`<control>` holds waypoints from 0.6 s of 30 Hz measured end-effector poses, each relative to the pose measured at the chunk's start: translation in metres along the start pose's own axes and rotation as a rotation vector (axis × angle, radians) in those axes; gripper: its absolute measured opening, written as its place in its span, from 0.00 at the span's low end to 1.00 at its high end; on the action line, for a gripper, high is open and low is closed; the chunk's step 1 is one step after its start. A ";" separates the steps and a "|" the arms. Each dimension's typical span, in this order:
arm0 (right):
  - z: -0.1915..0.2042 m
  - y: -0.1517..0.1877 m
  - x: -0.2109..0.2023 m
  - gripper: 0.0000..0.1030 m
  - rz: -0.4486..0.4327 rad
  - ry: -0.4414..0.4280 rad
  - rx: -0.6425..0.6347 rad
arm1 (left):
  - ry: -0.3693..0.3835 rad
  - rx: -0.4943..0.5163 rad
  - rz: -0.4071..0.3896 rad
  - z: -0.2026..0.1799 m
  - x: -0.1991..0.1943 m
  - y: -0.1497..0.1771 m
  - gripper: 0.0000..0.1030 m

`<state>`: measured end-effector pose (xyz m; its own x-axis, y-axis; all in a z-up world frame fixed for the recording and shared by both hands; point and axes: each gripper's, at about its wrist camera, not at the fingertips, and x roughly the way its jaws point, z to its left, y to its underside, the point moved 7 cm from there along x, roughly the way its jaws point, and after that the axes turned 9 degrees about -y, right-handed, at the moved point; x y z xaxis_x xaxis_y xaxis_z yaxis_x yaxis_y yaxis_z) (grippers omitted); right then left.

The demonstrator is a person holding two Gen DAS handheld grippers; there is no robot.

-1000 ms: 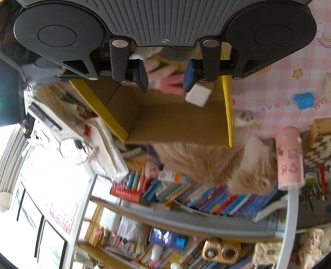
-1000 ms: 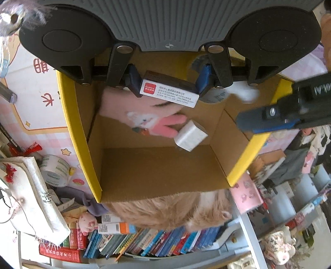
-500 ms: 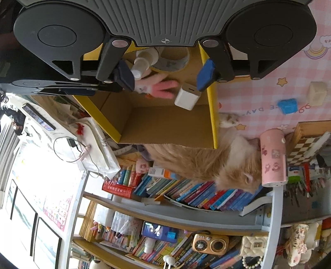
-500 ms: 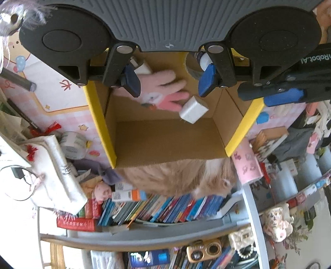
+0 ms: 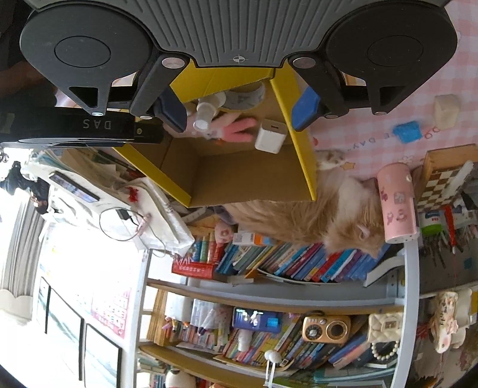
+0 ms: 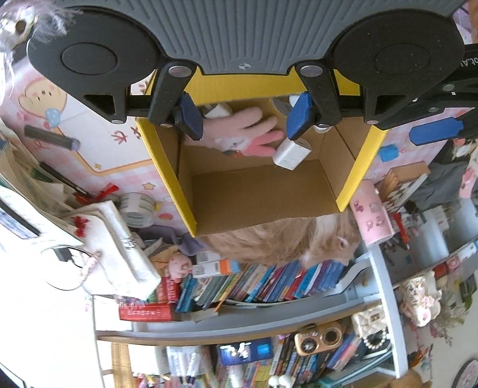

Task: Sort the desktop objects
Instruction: 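Withdraw both open grippers up out of the yellow box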

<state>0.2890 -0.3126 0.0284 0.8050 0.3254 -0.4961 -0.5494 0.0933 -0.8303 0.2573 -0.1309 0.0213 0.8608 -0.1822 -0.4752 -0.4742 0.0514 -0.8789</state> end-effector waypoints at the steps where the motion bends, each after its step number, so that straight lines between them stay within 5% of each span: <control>1: 0.002 0.002 -0.003 0.58 -0.006 0.009 0.006 | 0.005 0.001 0.000 0.001 -0.002 0.001 0.77; 18: 0.034 0.049 -0.034 0.57 0.029 0.149 0.067 | 0.069 -0.009 0.042 0.042 -0.031 0.026 0.78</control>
<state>0.2269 -0.2869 0.0136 0.8099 0.1865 -0.5561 -0.5829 0.1504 -0.7985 0.2262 -0.0828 0.0112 0.8254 -0.2470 -0.5077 -0.5119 0.0519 -0.8575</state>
